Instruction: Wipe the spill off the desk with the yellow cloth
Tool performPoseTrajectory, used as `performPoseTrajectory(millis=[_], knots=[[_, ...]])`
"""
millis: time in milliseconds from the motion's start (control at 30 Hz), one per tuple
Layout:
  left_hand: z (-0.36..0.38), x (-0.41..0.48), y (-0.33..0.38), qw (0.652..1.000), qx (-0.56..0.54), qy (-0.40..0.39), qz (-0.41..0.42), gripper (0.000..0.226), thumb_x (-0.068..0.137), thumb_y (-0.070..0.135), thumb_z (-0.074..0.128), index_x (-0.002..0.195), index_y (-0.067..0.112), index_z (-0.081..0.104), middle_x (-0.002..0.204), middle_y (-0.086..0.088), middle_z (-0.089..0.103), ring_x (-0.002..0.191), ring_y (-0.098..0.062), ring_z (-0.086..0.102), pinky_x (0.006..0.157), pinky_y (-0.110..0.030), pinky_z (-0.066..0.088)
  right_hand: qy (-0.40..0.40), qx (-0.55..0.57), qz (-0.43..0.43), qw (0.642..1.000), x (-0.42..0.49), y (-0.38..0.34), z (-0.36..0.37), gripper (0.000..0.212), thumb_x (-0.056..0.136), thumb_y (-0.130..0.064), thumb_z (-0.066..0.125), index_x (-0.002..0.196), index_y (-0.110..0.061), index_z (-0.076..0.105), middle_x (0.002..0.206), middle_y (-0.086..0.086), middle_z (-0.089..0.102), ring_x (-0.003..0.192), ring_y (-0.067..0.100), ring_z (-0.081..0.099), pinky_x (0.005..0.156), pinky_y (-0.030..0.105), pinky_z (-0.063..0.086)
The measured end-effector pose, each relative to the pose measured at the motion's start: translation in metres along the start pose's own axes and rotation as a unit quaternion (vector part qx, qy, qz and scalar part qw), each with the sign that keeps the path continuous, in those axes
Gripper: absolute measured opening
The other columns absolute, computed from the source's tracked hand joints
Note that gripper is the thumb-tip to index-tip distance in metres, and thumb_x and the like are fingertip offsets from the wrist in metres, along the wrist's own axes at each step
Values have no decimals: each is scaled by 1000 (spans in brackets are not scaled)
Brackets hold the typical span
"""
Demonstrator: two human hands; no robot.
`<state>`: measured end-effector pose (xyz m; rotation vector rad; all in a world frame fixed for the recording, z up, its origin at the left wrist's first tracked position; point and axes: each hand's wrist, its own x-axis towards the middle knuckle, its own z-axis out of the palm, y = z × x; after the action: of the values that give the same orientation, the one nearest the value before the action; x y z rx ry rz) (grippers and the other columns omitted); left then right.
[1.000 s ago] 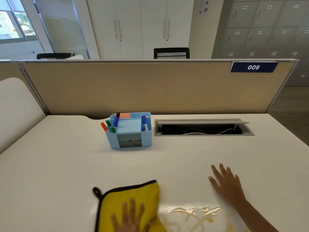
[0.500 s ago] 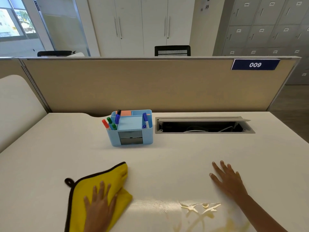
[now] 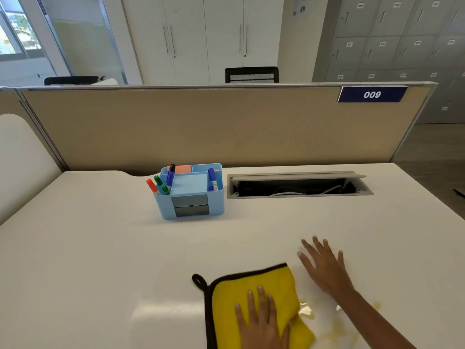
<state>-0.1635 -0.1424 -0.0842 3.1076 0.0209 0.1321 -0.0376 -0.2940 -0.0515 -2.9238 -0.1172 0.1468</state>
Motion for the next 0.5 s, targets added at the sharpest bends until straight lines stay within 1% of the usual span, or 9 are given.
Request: performPoseTrajectory(millis=[67,100,167,200,233,300,367,433,500], knots=[[-9,19,-11,998,-47,-8,-36,85,89,51,-9,102,18,68,135,-17,50,140,-38,3,114,-47,-13,1,15,-16,1000,-5,-7,-1,60,91,-57,18,145,-31,18,158,0,10,147,21,4,119,49,6],[-17,25,-22,995,-67,-27,-71,90,87,55,-12,109,17,66,131,-17,55,137,-41,18,114,-48,-8,3,32,-28,999,-8,-13,-2,56,94,-52,23,145,-30,19,159,1,10,147,21,3,119,47,6],[-18,33,-50,991,-86,-48,-88,99,69,70,-20,139,20,30,151,-15,16,141,-37,14,115,-49,-2,19,84,-58,995,-21,-33,-4,58,93,-52,22,144,-24,26,158,5,15,147,20,8,120,40,9],[-19,32,-67,989,-99,-80,-75,107,56,74,-27,143,24,11,153,-6,-5,144,-30,2,116,-47,-3,44,98,-81,991,-31,-48,-4,61,93,-52,19,141,-19,34,155,9,24,145,21,19,118,35,17],[-20,28,-81,989,-102,-94,-61,115,47,76,-34,143,26,4,152,-1,-11,144,-26,-1,117,-45,0,73,98,-105,987,-41,-63,-3,62,95,-50,17,134,-13,47,146,13,41,137,22,38,111,31,33],[-28,18,-102,987,-131,-57,-77,118,58,75,-32,138,15,31,150,-12,20,136,-35,30,109,-54,28,76,81,-153,982,-62,-97,3,55,95,-48,28,108,-14,70,119,11,68,107,24,66,88,35,52],[-34,2,-120,977,-175,-31,-115,101,83,62,-16,116,3,59,125,-22,58,110,-45,57,84,-62,48,70,14,-166,984,-81,-128,12,54,76,-61,42,99,-24,74,110,2,73,100,19,70,101,44,31],[-31,-12,-135,961,-215,-14,-175,99,77,65,-11,124,5,51,136,-20,48,127,-42,43,100,-59,37,31,-21,-131,991,-93,-152,23,65,60,-74,45,98,-29,74,108,2,74,102,21,69,100,53,9],[-25,-20,-149,941,-241,14,-237,100,66,66,-5,131,5,41,144,-24,35,137,-40,25,110,-57,23,-1,-31,-96,995,-100,-166,28,76,45,-83,52,94,-30,75,103,7,75,99,26,70,99,56,6]])
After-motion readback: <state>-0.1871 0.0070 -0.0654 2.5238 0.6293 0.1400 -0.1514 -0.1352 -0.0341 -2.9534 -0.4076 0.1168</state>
